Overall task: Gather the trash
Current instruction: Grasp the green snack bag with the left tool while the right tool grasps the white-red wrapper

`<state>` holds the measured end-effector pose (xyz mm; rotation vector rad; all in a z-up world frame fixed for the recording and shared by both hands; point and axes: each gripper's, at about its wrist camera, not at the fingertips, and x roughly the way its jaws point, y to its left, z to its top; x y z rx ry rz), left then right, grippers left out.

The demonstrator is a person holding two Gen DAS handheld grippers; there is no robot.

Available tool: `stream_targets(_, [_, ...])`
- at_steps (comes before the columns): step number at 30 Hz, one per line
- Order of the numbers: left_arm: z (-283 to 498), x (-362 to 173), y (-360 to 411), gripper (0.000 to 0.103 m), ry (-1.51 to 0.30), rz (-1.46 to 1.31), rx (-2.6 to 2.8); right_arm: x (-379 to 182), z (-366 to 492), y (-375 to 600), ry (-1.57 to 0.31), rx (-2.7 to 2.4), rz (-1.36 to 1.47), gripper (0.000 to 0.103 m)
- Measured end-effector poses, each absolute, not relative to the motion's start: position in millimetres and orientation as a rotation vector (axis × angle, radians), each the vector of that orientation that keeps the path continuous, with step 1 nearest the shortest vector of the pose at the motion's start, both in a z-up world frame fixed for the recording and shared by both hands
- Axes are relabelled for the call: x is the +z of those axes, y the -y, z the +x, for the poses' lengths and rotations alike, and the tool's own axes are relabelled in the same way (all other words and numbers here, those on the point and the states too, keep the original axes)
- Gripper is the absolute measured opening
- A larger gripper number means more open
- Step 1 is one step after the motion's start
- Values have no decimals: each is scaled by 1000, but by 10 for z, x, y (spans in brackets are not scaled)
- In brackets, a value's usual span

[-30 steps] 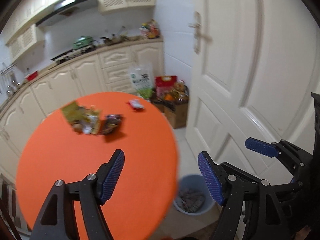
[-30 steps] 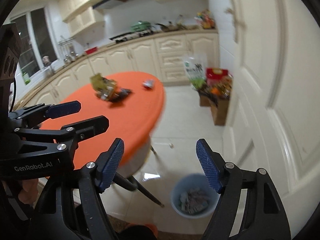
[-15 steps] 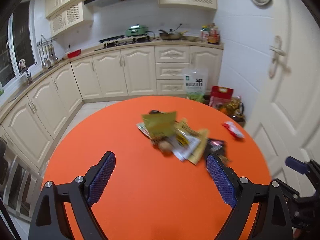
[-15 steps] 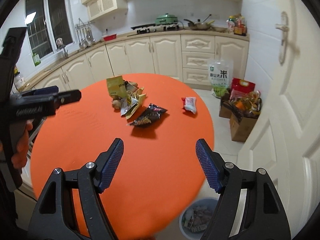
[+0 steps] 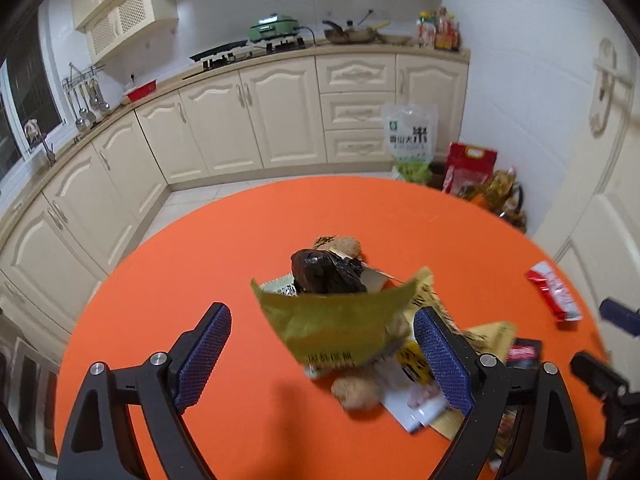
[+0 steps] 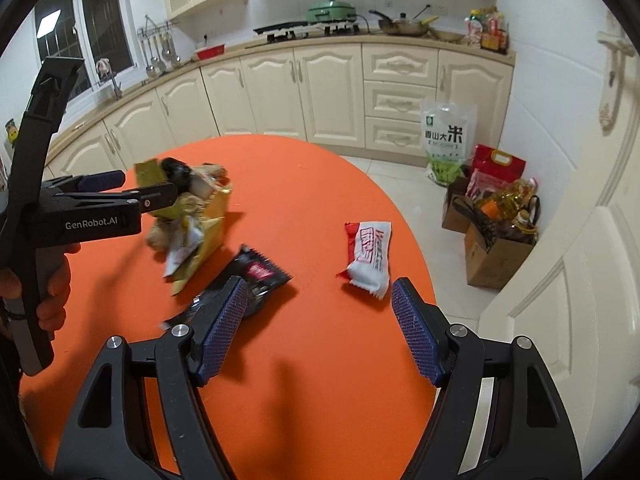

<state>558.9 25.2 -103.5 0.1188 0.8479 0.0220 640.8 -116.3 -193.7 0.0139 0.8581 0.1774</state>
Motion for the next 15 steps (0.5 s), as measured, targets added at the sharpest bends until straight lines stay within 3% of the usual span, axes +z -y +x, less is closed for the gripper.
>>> stream_targets(1, [5653,-1053,-251,81,-852,123,23,-1965,6450,1184,-863,168,9,72])
stream_targets(2, [5726,-1052,-267,66,-856,114,10,-2005,6509,1218,-867,156,9,72])
stream_targets(5, [5858,-1054,-311,42,-879,66,-33,-2097,6633,1289,-884,151,23,72])
stream_targets(7, [5871,-1016,-383,38,-875,58,-46,-2142,6701,1307,-904,164,24,69])
stream_targets(11, [5851,-899,-634,35,-878,33,-75,-2165,6781,1293,-929,150,-22,46])
stream_targets(15, [5642,-806,-774,35,-870,52,-80,-2167,6826,1240,-944,144,-68,35])
